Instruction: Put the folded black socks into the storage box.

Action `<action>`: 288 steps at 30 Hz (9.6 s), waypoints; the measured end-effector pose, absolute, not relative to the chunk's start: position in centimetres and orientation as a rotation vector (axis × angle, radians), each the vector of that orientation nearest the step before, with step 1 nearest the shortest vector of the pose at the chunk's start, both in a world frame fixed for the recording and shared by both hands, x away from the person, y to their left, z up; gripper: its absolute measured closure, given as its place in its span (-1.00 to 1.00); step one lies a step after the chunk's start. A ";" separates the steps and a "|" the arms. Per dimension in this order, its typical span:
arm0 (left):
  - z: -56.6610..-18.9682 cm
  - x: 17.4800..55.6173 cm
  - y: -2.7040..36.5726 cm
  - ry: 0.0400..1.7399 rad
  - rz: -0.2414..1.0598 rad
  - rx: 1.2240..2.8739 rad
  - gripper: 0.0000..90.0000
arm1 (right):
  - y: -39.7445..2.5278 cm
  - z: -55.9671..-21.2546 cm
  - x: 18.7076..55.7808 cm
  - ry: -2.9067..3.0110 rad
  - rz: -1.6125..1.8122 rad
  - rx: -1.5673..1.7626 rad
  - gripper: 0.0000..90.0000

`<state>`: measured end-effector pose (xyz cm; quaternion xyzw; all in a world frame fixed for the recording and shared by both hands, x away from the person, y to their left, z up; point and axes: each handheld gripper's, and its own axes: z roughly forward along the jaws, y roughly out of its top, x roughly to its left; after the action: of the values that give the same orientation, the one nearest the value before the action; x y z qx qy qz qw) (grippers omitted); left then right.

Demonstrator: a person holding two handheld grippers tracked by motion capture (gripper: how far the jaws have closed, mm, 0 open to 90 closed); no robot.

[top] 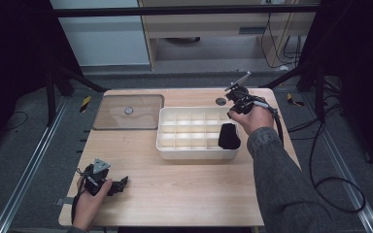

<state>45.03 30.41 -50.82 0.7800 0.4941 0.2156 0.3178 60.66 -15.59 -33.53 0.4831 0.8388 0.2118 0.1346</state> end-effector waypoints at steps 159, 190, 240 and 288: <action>-50.9 45.2 29.9 1.284 0.562 2.054 -1.00 | -15.1 -43.8 58.2 2.601 0.385 1.434 1.00; -50.9 45.2 29.8 1.278 0.562 2.058 -1.00 | -14.9 -44.2 58.3 2.612 0.359 1.441 1.00; -50.9 45.2 29.8 1.270 0.557 2.064 -1.00 | -16.1 -40.3 57.7 2.565 0.481 1.408 1.00; -50.9 45.3 29.6 1.273 0.553 2.063 -1.00 | -20.3 -34.8 55.3 2.261 0.918 1.399 1.00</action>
<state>45.30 29.61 -50.86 0.7857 0.4846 0.2106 0.3217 55.27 -20.35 -34.81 0.4906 0.7930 0.3220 0.1636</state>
